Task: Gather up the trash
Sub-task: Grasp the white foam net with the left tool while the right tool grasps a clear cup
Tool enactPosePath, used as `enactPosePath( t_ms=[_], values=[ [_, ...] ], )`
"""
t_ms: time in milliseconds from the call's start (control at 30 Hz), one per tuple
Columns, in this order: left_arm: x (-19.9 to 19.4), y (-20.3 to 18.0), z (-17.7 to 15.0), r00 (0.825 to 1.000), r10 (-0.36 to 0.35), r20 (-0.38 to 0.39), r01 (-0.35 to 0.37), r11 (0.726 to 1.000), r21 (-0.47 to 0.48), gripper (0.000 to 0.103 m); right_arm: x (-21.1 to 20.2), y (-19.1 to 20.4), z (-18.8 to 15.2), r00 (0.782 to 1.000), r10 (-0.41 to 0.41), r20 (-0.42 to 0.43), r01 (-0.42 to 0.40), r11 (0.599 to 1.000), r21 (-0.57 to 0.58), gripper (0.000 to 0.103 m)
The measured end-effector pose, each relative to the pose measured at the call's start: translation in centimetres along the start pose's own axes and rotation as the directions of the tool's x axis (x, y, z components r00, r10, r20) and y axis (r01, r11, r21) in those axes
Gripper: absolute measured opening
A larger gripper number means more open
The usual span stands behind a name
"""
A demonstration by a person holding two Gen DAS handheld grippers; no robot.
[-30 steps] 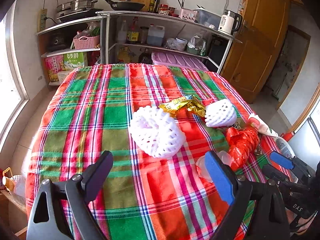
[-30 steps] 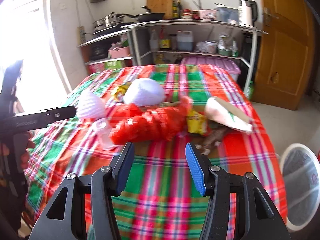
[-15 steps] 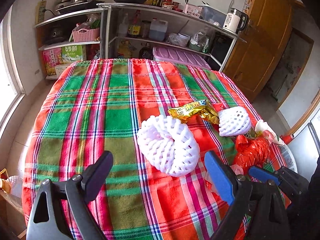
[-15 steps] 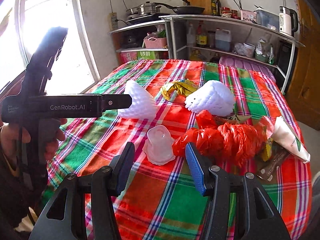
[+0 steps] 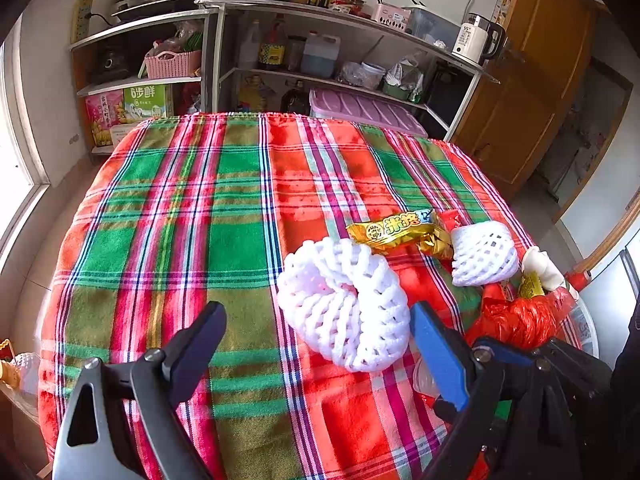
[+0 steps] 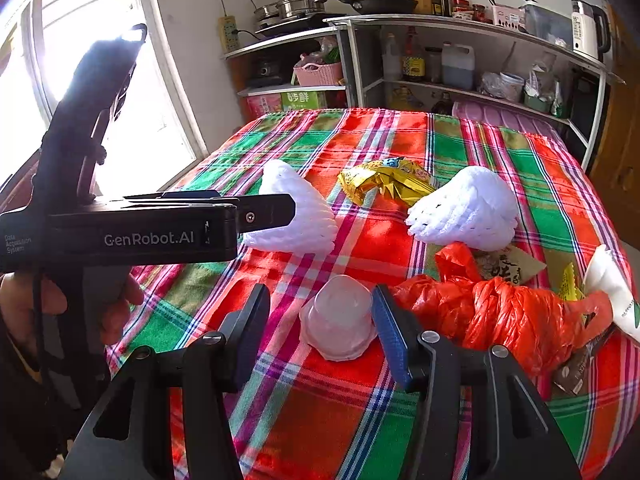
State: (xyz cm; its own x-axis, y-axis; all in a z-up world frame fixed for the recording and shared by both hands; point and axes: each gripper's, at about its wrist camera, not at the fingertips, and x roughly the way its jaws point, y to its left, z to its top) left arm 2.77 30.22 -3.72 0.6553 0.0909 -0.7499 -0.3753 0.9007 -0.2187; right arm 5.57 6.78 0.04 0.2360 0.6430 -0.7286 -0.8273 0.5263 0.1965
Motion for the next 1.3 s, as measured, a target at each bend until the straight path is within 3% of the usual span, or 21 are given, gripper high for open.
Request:
enactPosePath(
  t_ms=[167,233,433,633,1300],
  values=[
    [0.3,0.1,-0.1,1.0,-0.004,-0.003,0.004,1.0,-0.011,0.091,0.0,0.4,0.0,1.0,-0.012,0.004,0.012,1.0,-0.008,0.035],
    [0.5,0.0,-0.1,1.0,-0.005,-0.003,0.005,1.0,-0.016,0.083,0.2,0.3,-0.2,1.0,-0.01,-0.007,0.01,1.0,-0.002,0.032],
    [1.1,0.0,-0.1,1.0,-0.015,-0.026,0.014,1.0,-0.016,0.061,-0.4,0.5,-0.6,1.0,-0.013,0.01,0.013,1.0,0.001,0.032],
    [1.0,-0.2,-0.1,1.0,-0.012,-0.027,0.012,1.0,-0.003,0.048,-1.2,0.4,-0.6,0.999,-0.016,0.031,0.016,1.0,0.009,0.032],
    [-0.9,-2.1,-0.6,1.0,-0.019,0.012,0.018,0.998,0.066,0.039,-4.0,-0.2,-0.9,0.994,-0.025,0.104,0.018,0.998,0.067,0.032]
  ],
)
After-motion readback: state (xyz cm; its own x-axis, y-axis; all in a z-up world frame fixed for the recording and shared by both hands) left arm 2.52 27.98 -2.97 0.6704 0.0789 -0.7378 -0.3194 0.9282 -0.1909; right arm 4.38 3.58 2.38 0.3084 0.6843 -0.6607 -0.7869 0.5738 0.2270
